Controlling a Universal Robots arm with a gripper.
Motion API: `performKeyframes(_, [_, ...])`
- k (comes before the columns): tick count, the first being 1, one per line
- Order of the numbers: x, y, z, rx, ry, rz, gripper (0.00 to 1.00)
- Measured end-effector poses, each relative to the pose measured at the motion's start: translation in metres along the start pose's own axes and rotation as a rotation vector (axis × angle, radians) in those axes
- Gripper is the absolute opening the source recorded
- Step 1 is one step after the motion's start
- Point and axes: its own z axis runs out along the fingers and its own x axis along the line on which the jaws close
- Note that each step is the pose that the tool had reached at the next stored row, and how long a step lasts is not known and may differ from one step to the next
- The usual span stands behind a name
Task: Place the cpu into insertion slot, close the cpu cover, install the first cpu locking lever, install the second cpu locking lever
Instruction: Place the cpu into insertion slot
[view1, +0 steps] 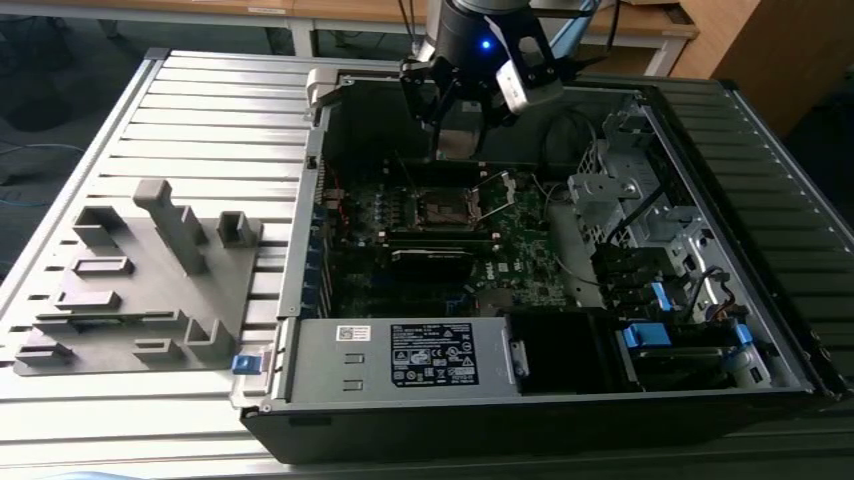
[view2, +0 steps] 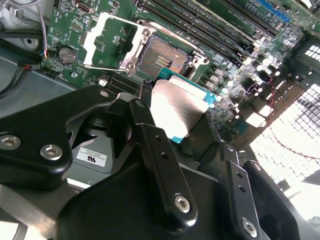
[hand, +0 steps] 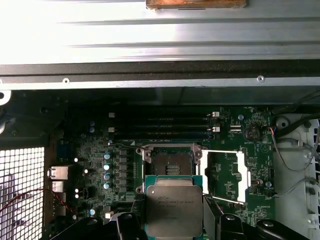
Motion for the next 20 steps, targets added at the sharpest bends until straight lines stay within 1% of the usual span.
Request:
performKeyframes(9, [0.0,-0.0001,0.0004,0.0,-0.0011,0.013,0.54])
performKeyframes(20, [0.0,-0.0001,0.0006,0.0,-0.0015,0.017,0.54])
